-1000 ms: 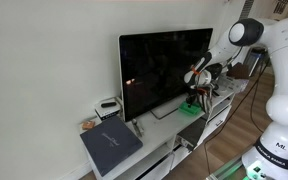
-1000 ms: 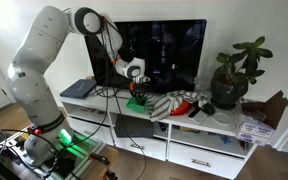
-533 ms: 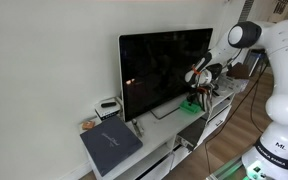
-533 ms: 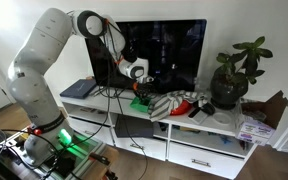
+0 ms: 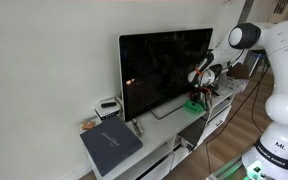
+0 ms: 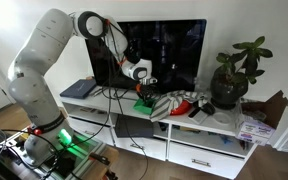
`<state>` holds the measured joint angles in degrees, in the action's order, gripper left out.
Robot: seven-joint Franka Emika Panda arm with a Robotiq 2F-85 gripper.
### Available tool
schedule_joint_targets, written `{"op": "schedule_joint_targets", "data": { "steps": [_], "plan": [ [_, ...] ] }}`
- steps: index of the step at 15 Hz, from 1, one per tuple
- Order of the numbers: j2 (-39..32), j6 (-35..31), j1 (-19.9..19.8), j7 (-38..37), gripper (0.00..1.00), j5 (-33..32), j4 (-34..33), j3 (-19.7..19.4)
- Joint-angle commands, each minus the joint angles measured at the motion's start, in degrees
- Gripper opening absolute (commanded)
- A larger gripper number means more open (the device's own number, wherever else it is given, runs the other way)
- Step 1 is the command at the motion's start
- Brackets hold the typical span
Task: Pick up the green lunch box and move it to the left of the tv stand
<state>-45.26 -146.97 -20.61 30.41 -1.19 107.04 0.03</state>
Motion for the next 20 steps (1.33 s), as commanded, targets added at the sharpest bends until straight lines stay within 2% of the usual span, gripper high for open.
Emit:
{"op": "schedule_joint_targets", "data": {
  "steps": [1,6,14,15,16,20],
  "plan": [
    [-1.9,-1.6,-0.1,-0.5,0.03,-1.6,-1.8,-1.2],
    [-2.9,-2.6,-0.5,0.2,0.03,-1.4,-2.6,-0.2],
    [-4.1,-2.7,1.2,0.0,0.03,-4.0,-3.6,-0.5],
    [-3.9,-2.2,1.1,0.0,0.24,-3.9,-3.5,-0.2],
    [-3.7,-2.1,1.2,0.0,0.4,-4.1,-3.4,-0.2],
    [-2.1,-0.7,1.0,0.4,0.66,-3.5,-2.2,1.4]
  ]
}}
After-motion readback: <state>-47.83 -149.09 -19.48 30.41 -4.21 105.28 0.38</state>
